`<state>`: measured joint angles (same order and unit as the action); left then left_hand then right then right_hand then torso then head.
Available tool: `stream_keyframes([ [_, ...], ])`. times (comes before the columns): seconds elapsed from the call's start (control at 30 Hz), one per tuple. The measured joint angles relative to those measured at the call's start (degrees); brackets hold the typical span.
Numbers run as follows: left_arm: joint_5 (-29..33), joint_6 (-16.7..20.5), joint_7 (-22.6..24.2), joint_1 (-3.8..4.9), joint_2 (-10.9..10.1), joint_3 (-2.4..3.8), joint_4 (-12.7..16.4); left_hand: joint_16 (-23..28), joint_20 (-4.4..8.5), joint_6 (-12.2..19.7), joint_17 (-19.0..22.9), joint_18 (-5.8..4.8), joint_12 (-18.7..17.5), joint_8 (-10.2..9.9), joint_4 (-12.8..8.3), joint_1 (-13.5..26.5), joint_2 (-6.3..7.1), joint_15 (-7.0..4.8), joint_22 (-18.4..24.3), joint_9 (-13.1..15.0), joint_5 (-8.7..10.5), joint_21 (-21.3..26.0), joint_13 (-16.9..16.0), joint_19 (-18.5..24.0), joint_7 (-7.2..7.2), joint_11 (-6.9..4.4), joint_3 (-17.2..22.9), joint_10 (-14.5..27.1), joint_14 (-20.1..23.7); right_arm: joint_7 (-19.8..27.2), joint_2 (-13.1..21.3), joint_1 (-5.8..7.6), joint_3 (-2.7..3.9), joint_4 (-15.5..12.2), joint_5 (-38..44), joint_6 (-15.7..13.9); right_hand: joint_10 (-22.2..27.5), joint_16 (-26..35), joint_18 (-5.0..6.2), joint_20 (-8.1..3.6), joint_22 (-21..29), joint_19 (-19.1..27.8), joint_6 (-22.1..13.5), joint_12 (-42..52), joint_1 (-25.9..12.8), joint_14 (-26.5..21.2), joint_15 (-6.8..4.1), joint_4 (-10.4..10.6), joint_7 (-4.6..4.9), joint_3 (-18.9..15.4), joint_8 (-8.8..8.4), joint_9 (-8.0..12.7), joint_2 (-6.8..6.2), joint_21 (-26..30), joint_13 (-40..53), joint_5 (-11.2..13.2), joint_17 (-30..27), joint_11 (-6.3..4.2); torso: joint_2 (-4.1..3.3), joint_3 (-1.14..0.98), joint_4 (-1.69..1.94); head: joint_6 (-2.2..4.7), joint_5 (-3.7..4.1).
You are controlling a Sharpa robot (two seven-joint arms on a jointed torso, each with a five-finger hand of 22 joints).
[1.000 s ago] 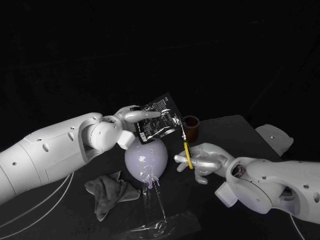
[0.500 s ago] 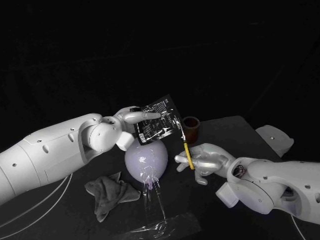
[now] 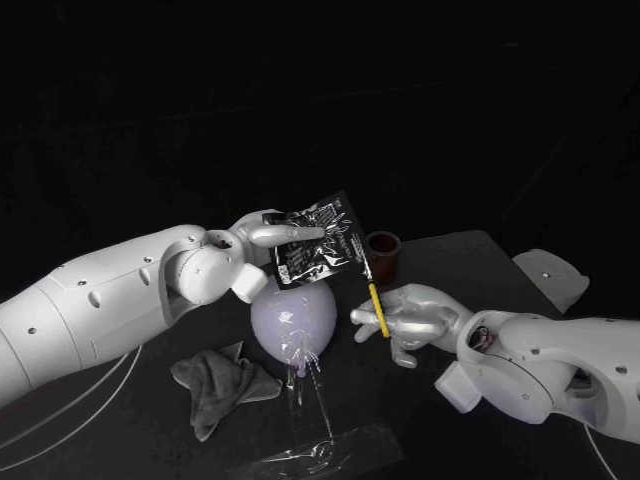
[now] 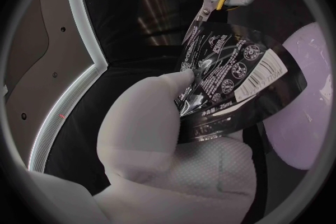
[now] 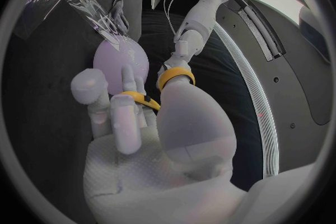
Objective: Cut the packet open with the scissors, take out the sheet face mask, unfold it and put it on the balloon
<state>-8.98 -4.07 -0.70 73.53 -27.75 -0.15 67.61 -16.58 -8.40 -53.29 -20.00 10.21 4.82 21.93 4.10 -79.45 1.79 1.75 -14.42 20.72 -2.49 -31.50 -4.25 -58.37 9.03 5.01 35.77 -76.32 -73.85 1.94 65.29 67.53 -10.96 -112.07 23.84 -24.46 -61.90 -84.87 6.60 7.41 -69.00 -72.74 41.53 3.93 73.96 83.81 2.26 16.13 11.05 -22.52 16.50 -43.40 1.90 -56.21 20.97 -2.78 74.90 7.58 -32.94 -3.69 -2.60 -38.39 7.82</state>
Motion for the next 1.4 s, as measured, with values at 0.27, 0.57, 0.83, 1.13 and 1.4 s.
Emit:
stream_keyframes([
  [0.27, -2.99, -0.76, 0.61, 0.02, -0.12, 0.02, 0.03, -1.77, 0.73, 0.11, -1.69, -0.02, 0.50, -0.03, -0.20, -0.12, -0.24, -0.50, -0.70, 0.78, 0.09, -1.30, -0.47, -0.73, -0.11, -0.22, -0.80, -1.04, -0.90, -0.56, 0.12, 0.26, -0.04, 0.05, 0.02, 0.91, 0.00, 0.01, -0.02, 0.20, -0.03, 0.20, 0.01, 0.00, 0.00, 0.15, 0.15, 0.16, -0.01, -0.16, 0.00, 0.06, 0.00, 0.01, -0.25, 0.00, 0.01, 0.00, -0.01, 0.00, 0.01, -0.12, -0.01],
  [0.57, -5.06, -1.12, 1.06, 0.02, -0.24, 0.03, 0.02, -2.73, 0.82, 0.09, -2.70, -0.04, 0.85, -0.08, -0.24, -0.18, -0.31, -0.70, -1.05, 0.83, -0.07, -1.79, -0.82, -0.82, -0.36, -0.32, -1.18, -1.55, -1.17, -1.04, 0.29, 0.43, -0.04, 0.04, 0.04, 1.55, -0.01, 0.14, -0.03, 0.20, -0.03, 0.21, 0.11, 0.00, 0.00, 0.19, 0.20, 0.16, -0.09, -0.16, 0.00, 0.13, 0.00, 0.01, -0.53, 0.00, 0.05, 0.01, -0.01, 0.00, 0.00, -0.19, -0.01],
  [0.83, -5.96, -1.26, 1.32, 0.02, -0.34, 0.03, 0.04, -3.10, 1.02, 0.09, -3.22, -0.06, 1.15, -0.35, -0.08, -0.31, -0.43, -0.64, -1.22, 1.58, -0.07, -1.98, -1.08, -1.02, -0.54, -0.41, -1.34, -1.64, -1.23, -1.25, 0.30, 0.50, -0.04, 0.27, 0.03, 1.49, -9.54, -0.47, -0.11, -0.78, -1.41, -1.55, 7.87, 6.16, 1.38, 0.12, -2.22, -0.73, -2.89, -1.06, 4.34, -1.24, 1.38, -2.36, 0.77, 0.00, 0.05, -3.09, -0.01, 0.01, 0.01, -0.24, 0.02],
  [1.13, -6.44, -1.29, 1.53, 0.02, -0.40, 0.03, 0.04, -3.33, 1.02, 0.11, -3.49, -0.08, 1.18, -0.11, -0.23, -0.31, -0.42, -0.63, -1.31, 1.59, -0.06, -2.21, -1.12, -1.01, -0.55, -0.41, -1.50, -1.64, -1.23, -1.65, 0.32, 0.53, -0.04, 0.41, 0.00, 1.28, -12.73, -0.46, -0.49, -3.82, -2.15, -2.35, 11.79, 14.30, 2.20, 0.19, -4.97, -1.20, -6.29, -2.30, 11.01, -6.87, 3.10, -3.36, 8.23, 0.00, 0.00, -3.31, -0.01, 0.03, 0.02, -0.30, -0.02],
  [1.4, -6.70, -1.33, 1.59, 0.02, -0.49, 0.03, 0.01, -3.61, 1.02, 0.21, -3.73, -0.09, 1.18, -0.09, -0.23, -0.31, -0.42, -0.61, -1.37, 1.59, -0.02, -2.42, -1.25, -1.01, -0.64, -0.42, -1.50, -1.64, -1.22, -1.81, 0.25, 0.52, -0.04, 0.32, 0.00, 1.19, -10.94, -0.45, -0.51, -4.02, -2.23, -2.56, 9.60, 17.31, 2.41, 0.00, -5.36, -1.35, -6.51, -2.45, 12.80, -10.06, 3.78, -3.36, 13.86, 0.00, 0.01, -5.10, -0.01, 0.01, 0.01, -0.15, 0.02],
])
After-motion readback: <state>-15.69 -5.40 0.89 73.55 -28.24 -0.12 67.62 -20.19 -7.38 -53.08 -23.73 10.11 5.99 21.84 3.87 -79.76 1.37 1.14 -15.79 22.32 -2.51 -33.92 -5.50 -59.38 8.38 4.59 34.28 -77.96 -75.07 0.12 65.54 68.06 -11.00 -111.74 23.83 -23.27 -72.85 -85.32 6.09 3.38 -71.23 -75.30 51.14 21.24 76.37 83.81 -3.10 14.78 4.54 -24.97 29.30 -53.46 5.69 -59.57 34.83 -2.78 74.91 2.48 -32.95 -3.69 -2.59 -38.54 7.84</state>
